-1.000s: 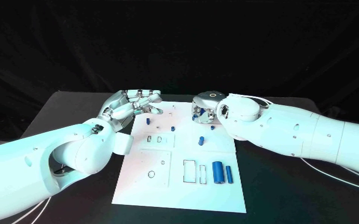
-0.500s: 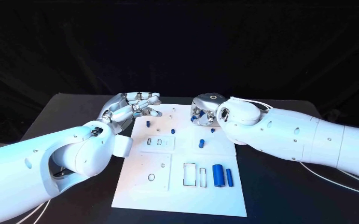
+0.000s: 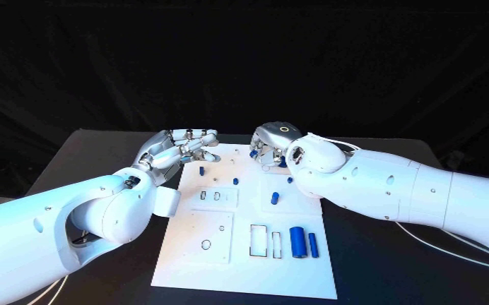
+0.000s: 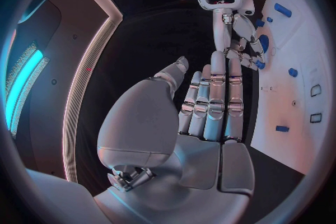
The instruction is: Assemble the parts on the task board
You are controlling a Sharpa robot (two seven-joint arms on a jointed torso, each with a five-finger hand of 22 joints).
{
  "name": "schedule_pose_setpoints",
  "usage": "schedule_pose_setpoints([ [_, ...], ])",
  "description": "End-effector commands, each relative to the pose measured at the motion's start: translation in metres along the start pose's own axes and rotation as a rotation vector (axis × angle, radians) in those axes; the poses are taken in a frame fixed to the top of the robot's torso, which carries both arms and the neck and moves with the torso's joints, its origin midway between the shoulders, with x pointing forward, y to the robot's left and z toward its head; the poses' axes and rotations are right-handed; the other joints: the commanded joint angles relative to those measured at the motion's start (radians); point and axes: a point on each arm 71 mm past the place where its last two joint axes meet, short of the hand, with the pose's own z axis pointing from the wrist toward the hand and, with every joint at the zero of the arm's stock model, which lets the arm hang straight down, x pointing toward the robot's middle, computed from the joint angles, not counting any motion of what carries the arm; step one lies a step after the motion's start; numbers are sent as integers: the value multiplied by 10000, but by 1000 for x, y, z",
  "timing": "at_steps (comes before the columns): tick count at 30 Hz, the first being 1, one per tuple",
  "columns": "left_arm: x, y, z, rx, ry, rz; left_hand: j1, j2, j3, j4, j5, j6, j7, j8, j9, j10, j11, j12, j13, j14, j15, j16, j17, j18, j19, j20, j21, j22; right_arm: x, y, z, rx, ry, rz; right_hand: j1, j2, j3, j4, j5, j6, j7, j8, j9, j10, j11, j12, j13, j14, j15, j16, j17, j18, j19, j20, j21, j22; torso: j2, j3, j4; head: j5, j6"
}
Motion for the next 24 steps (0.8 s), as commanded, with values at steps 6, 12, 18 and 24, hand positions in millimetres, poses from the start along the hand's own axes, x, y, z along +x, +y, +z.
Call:
schedule_pose_setpoints([
  [6, 2, -1, 0, 22, 50, -68, -40, 64, 58, 25, 13, 41, 34, -44, 2, 50, 20, -54, 14, -70, 6, 48, 7, 182, -47, -5, 32, 9, -4, 11, 10, 56, -915, 149, 51, 14, 58, 9, 67, 112, -9, 41, 227, 72, 0, 13, 8, 494, -55, 43, 16, -101, 56, -26, 45, 14, 58, 10, 39, 30, -33],
  [12, 4, -2, 1, 42, 105, -82, -34, 66, 64, 18, 11, 44, 33, -48, 3, 53, 20, -59, 15, -78, 5, 60, 17, 183, -50, -5, 38, 12, -1, 15, 15, 44, -918, 147, 47, 8, 64, 14, 71, 109, -3, 38, 230, 76, 2, 11, 7, 493, -54, 42, 12, -100, 52, -26, 41, 8, 121, 3, 100, 6, -5],
  [18, 5, -4, 0, 75, 140, -84, -34, 66, 64, 18, 11, 44, 33, -48, 3, 53, 20, -59, 15, -78, 5, 60, 17, 183, -50, -5, 38, 12, 5, 17, 16, 43, -845, 178, 44, -1, 74, 19, 80, 101, 4, 31, 234, 75, 6, 4, 6, 495, -53, 47, 19, -97, 43, -26, 34, -3, 176, 0, 149, -5, 4],
  [24, 5, -7, 1, 127, 156, -67, -34, 66, 64, 18, 11, 44, 33, -48, 3, 53, 20, -59, 15, -78, 5, 60, 17, 183, -50, -5, 38, 12, 10, 18, 18, 51, -786, 178, 42, -5, 79, 21, 84, 96, 8, 27, 235, 74, 8, 0, 5, 494, -51, 47, 18, -92, 29, -26, 19, -28, 238, -15, 205, -31, 58],
])
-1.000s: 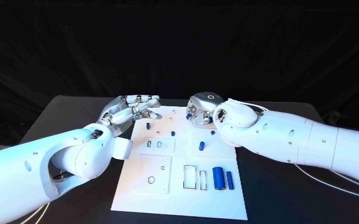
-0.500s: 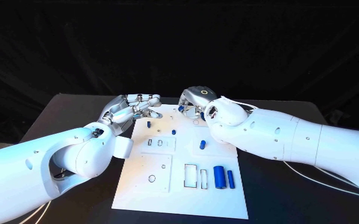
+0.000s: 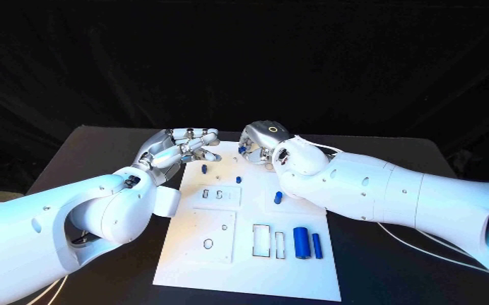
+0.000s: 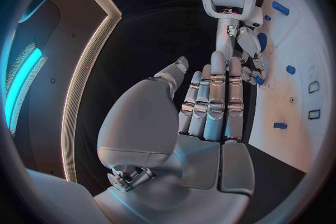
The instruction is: Assemble the parts on the task board
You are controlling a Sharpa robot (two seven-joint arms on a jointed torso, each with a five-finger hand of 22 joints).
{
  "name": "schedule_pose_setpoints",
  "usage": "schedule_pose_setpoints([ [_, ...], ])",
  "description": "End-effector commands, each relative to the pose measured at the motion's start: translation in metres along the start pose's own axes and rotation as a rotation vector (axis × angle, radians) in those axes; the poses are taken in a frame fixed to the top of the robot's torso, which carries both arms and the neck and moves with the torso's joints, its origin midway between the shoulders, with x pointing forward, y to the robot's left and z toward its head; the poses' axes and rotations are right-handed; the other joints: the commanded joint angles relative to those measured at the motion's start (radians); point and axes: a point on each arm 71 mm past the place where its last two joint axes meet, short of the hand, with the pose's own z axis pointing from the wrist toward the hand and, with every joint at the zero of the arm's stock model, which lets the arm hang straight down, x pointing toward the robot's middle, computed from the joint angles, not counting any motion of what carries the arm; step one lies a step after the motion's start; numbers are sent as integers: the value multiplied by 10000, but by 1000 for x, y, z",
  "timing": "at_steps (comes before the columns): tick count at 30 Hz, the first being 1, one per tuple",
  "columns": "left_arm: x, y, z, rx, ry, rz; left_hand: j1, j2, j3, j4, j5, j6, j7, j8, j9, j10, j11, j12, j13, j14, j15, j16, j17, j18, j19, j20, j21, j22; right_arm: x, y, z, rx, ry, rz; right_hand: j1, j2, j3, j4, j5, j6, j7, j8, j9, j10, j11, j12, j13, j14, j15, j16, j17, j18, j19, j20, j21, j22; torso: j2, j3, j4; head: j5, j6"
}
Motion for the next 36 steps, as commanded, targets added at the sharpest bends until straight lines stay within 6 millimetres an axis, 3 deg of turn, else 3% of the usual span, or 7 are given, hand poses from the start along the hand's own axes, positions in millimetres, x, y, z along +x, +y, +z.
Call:
schedule_pose_setpoints([
  [1, 2, -3, 1, 93, 74, -42, -34, 66, 64, 18, 11, 44, 33, -49, 3, 53, 20, -59, 16, -79, 4, 60, 9, 184, -50, -5, 38, 14, 2, 1, 1, -45, -106, -60, 44, -3, 55, -6, 44, 60, -19, 16, 235, 74, 7, 1, 8, 495, -52, 48, 6, -93, 31, -27, 20, -9, 65, -14, 56, -19, 34],
  [15, 1, -7, 1, 165, 69, -1, -34, 66, 64, 18, 11, 44, 33, -49, 3, 53, 20, -59, 16, -79, 4, 60, 9, 184, -50, -5, 38, 14, 2, 1, 2, 61, -458, -72, 34, -32, 73, 3, 49, 42, -8, 1, 243, 66, 16, -15, 4, 497, -45, 58, 21, -95, 33, -25, 27, 5, 117, -24, 73, 37, 62],
  [26, -3, -7, 1, 170, -24, 46, -34, 66, 64, 18, 11, 44, 33, -49, 3, 53, 20, -59, 16, -79, 4, 60, 9, 184, -50, -5, 38, 14, -1, 2, -2, -49, -501, -16, 38, -49, 94, 8, 54, 67, -11, 10, 262, 104, 10, -7, 11, 499, -45, 70, 37, -104, 54, -23, 52, 49, 127, -26, 29, 100, 44],
  [36, -5, -8, 1, 165, -65, 67, -34, 66, 64, 18, 11, 44, 33, -49, 3, 53, 20, -59, 16, -79, 4, 60, 9, 184, -50, -5, 38, 14, -6, 0, -5, -57, -662, 1, 33, -58, 98, 13, 53, 76, -12, 13, 268, 118, 8, -4, 14, 499, -45, 70, 36, -106, 62, -23, 61, 66, 143, -26, 37, 82, 76],
])
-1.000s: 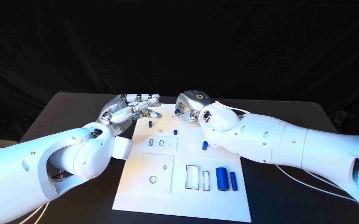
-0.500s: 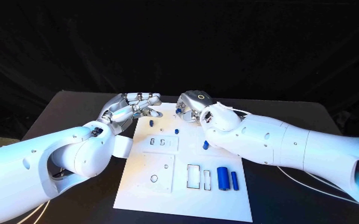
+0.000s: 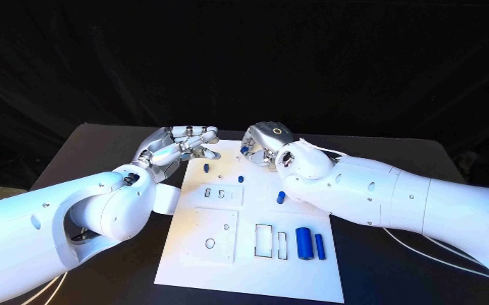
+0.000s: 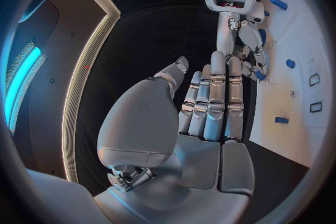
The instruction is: Assemble the parts on the task board
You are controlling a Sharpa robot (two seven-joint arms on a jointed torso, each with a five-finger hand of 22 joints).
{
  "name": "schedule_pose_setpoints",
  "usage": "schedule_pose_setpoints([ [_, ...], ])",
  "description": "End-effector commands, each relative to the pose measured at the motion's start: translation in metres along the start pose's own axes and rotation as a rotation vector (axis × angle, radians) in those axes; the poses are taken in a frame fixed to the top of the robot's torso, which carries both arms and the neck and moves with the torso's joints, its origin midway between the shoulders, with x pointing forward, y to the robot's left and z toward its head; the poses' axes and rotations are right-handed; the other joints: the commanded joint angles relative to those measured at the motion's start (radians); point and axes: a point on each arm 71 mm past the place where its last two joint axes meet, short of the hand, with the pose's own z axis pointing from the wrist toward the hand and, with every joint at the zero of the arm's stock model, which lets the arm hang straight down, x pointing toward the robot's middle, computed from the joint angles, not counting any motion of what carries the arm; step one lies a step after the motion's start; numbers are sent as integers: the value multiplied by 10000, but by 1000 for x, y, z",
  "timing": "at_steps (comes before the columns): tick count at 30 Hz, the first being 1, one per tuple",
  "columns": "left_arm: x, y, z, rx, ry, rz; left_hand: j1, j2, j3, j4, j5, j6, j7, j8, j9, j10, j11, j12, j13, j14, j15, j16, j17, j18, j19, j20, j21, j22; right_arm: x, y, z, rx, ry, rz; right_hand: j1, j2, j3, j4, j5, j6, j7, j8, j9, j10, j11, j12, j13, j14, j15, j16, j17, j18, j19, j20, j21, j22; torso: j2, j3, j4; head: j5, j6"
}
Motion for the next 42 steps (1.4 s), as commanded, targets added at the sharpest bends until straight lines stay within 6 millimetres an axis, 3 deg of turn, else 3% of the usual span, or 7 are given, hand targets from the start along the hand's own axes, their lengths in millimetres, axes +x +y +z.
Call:
schedule_pose_setpoints([
  [1, 0, -1, 0, 58, 32, -28, -34, 66, 64, 18, 12, 44, 33, -49, 3, 53, 20, -59, 17, -80, 2, 61, 12, 184, -50, -6, 39, 16, -4, 0, 0, -3, -262, -120, 63, 24, 45, 16, 31, 97, 4, 30, 258, 45, 11, 16, 3, 499, -46, 32, 12, -109, 64, -24, 62, 8, 15, -2, 8, -21, 24],
  [13, 1, -1, 1, 44, 64, -41, -27, 63, 72, 4, 10, 50, 34, -60, 5, 56, 20, -73, 18, -106, 3, 86, 33, 183, -60, -5, 51, 20, -4, -1, 5, 133, -306, -229, 57, 14, 48, 21, 30, 105, 2, 33, 264, 57, 10, 18, 5, 501, -47, 38, 21, -115, 79, -24, 79, 37, 25, -14, 33, -53, 63],
  [37, 3, -2, 1, 64, 106, -46, -27, 63, 72, 4, 10, 50, 34, -60, 5, 56, 20, -73, 18, -106, 3, 86, 33, 183, -60, -5, 51, 20, 2, 1, 13, 216, 115, -511, 37, -10, 62, 45, 23, 117, -7, 33, 283, 77, 6, 14, 8, 498, -50, 35, 9, -110, 66, -25, 68, 24, 41, -12, 8, -6, 67],
  [42, 3, -3, 2, 68, 113, -46, -27, 63, 72, 4, 10, 50, 34, -60, 5, 56, 20, -73, 18, -106, 3, 86, 33, 183, -60, -5, 51, 20, 3, 3, 14, 191, 205, -508, 15, -29, 69, 67, 5, 100, -5, 20, 288, 67, 10, -1, 6, 497, -49, 37, 10, -110, 63, -25, 67, 25, 51, -13, 31, -8, 65],
])
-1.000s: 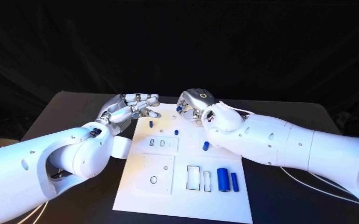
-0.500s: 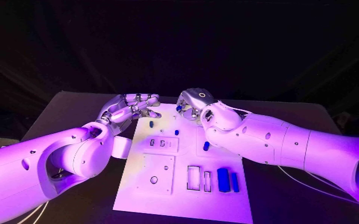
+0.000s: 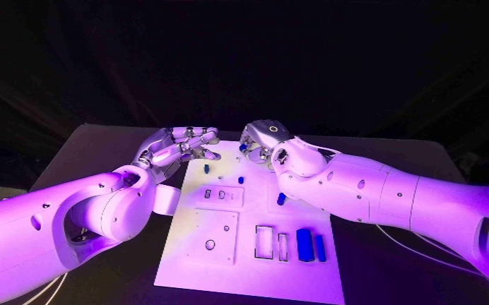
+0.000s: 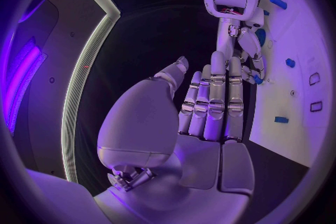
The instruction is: Assemble the parts on the task board
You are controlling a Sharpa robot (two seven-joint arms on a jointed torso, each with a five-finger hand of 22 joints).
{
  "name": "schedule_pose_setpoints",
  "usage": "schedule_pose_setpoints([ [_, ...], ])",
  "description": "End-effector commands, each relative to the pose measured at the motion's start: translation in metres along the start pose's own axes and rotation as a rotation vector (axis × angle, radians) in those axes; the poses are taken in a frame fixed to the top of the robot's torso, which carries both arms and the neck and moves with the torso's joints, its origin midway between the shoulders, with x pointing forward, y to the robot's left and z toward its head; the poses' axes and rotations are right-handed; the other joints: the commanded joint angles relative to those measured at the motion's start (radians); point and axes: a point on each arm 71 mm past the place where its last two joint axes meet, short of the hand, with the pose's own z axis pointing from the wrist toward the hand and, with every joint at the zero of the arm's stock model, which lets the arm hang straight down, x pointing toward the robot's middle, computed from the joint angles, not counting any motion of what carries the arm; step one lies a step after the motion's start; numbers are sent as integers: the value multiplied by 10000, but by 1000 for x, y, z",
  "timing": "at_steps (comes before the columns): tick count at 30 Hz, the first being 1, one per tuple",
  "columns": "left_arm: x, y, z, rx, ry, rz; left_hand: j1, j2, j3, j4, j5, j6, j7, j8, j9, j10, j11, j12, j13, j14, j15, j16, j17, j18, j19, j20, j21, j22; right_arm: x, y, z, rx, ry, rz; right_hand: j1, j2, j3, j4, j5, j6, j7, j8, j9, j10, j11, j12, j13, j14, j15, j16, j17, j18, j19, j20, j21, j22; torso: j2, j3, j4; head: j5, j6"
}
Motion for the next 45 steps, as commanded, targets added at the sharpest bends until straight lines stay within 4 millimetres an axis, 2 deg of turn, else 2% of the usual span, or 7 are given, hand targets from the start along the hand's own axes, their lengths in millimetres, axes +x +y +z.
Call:
schedule_pose_setpoints([
  [1, 2, -1, 1, 60, 90, -50, -27, 63, 72, 4, 10, 51, 34, -60, 5, 56, 20, -35, 11, -68, -34, 32, 12, 184, -60, -5, 51, 11, 3, 1, 0, -27, 261, -186, 49, 5, 44, 41, 50, 35, -11, 3, 270, 67, 8, -5, 5, 497, -49, 38, -9, -110, 26, 12, 25, -8, 7, 0, 16, -4, 0],
  [9, 2, -2, 1, 63, 83, -43, -27, 63, 72, 4, 10, 51, 34, -60, 5, 56, 20, -35, 11, -68, -34, 32, 12, 184, -60, -5, 51, 11, 4, -2, 2, 117, 290, -185, -13, -101, 132, 136, -25, -216, 65, -165, 260, -82, 68, -98, -25, 486, -6, 38, -22, -95, -34, 36, -30, -73, 13, -9, 36, -38, -11],
  [13, 2, -2, 1, 65, 75, -38, -27, 63, 72, 4, 10, 51, 34, -60, 5, 56, 20, -35, 11, -68, -34, 32, 12, 184, -60, -5, 51, 11, 4, -3, 2, 184, 268, -163, -233, -440, 205, 314, -292, -1545, 354, -301, -45, -744, 327, -154, -158, 437, 193, -37, -164, -28, -268, 179, -279, -429, 10, -15, 51, -52, 3],
  [17, 2, -2, 1, 84, 45, -22, -25, 61, 78, -6, 9, 52, 38, -75, 5, 57, 24, -51, 12, -96, -32, 57, 33, 184, -72, -4, 63, 16, 4, -3, 2, 224, 363, -167, -360, -714, 119, 449, -501, -2370, 288, -306, -252, -969, 310, -112, -176, 418, 207, -60, -208, 13, -339, 242, -380, -539, 15, -19, 64, -50, 15],
  [29, -3, -4, 0, 95, -70, 38, -25, 64, 85, -11, 11, 46, 43, -88, 4, 51, 29, -65, 11, -131, -25, 63, 43, 181, -87, -1, 67, 17, -12, -9, -20, 129, 77, 436, -456, -829, -30, 712, -186, -2044, 208, -157, -206, -866, 244, 23, -60, 423, 160, -40, -189, 26, -340, 225, -447, -559, -17, -31, 43, -27, -34],
  [37, -7, -4, 0, 59, -138, 25, -18, 70, 93, -17, 11, 54, 40, -89, 6, 56, 28, -67, 12, -146, -24, 68, 48, 181, -94, 0, 69, 17, -48, -48, -53, 861, 835, 1814, -614, -1034, -175, 945, -298, -1615, 431, -30, -135, -46, 263, 416, 182, 426, 170, -26, -175, 28, -352, 216, -500, -574, -101, -41, -81, -127, 44],
  [45, -9, -4, 0, 34, -175, 33, -18, 70, 93, -17, 11, 54, 40, -89, 6, 56, 28, -67, 12, -146, -24, 68, 48, 181, -94, 0, 69, 17, -60, -89, -76, 1711, 2006, 2121, -532, -1329, -1489, 1212, 388, -1891, 153, 121, -80, 1379, -108, 3712, 3064, 631, -138, 541, 842, -97, 12, -61, -123, 48, -159, -9, -182, -144, 69],
])
